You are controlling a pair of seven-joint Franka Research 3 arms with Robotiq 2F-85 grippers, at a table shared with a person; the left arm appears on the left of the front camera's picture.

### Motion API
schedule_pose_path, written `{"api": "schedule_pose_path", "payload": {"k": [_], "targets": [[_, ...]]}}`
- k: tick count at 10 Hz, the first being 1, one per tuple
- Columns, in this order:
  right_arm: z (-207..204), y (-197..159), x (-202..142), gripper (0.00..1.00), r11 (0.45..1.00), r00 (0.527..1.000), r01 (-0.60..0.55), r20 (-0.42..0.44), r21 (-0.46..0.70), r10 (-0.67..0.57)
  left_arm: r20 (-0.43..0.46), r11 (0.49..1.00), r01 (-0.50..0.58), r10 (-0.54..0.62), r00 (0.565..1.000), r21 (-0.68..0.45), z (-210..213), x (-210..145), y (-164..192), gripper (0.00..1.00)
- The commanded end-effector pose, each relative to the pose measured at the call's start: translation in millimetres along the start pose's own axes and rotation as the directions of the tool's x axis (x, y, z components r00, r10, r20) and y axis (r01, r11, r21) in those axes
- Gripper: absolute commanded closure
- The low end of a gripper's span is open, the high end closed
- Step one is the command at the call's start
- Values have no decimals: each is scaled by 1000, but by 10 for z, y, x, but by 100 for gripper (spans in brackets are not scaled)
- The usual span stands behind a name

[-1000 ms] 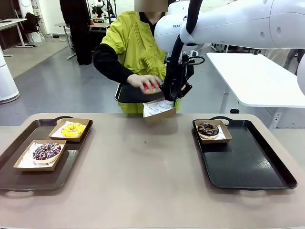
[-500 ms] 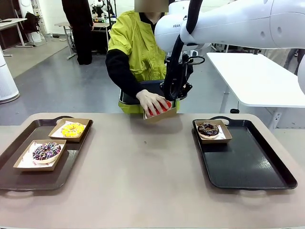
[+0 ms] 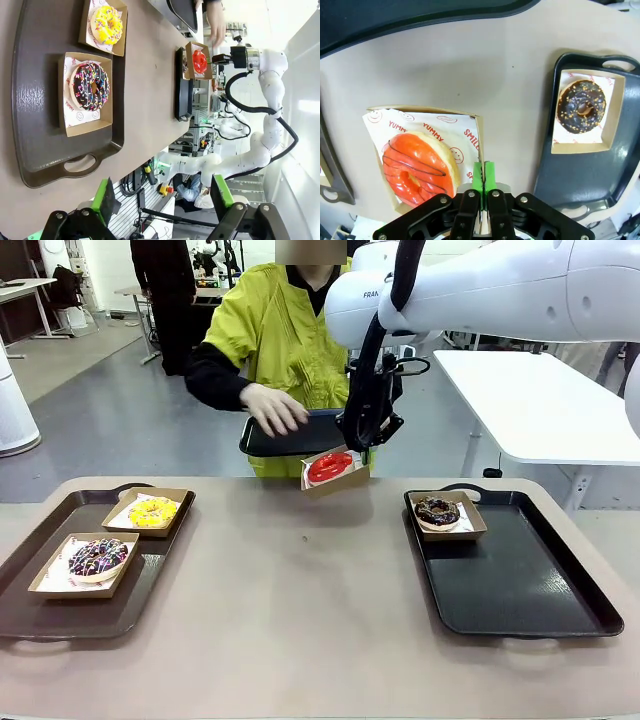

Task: Individually package the donuts and arrange them on the tray.
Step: Place the picked Paper togo box on the Handle tray.

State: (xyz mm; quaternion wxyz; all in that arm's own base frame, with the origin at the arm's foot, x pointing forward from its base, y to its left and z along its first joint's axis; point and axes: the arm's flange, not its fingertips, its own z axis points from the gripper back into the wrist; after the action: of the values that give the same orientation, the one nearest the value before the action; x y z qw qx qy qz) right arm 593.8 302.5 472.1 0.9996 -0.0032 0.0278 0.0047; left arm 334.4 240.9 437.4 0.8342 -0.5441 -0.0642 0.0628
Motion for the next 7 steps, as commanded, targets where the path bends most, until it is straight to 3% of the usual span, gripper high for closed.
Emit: {"api": "schedule_pose_path", "payload": {"k": [1, 5, 7], "targets": [[30, -14, -9, 100, 1000, 1000, 5, 3, 4, -5, 3, 1000, 6, -6, 1000, -1, 21, -13, -12, 0], [0, 0, 0, 98, 1000, 1000, 0, 0, 0, 0, 3, 1000, 6, -6, 1000, -1, 21, -13, -12, 0], [263, -190, -304, 98, 999, 997, -42, -67, -15, 40, 3, 1000, 6, -6, 1000, -1, 21, -13, -12, 0]]}}
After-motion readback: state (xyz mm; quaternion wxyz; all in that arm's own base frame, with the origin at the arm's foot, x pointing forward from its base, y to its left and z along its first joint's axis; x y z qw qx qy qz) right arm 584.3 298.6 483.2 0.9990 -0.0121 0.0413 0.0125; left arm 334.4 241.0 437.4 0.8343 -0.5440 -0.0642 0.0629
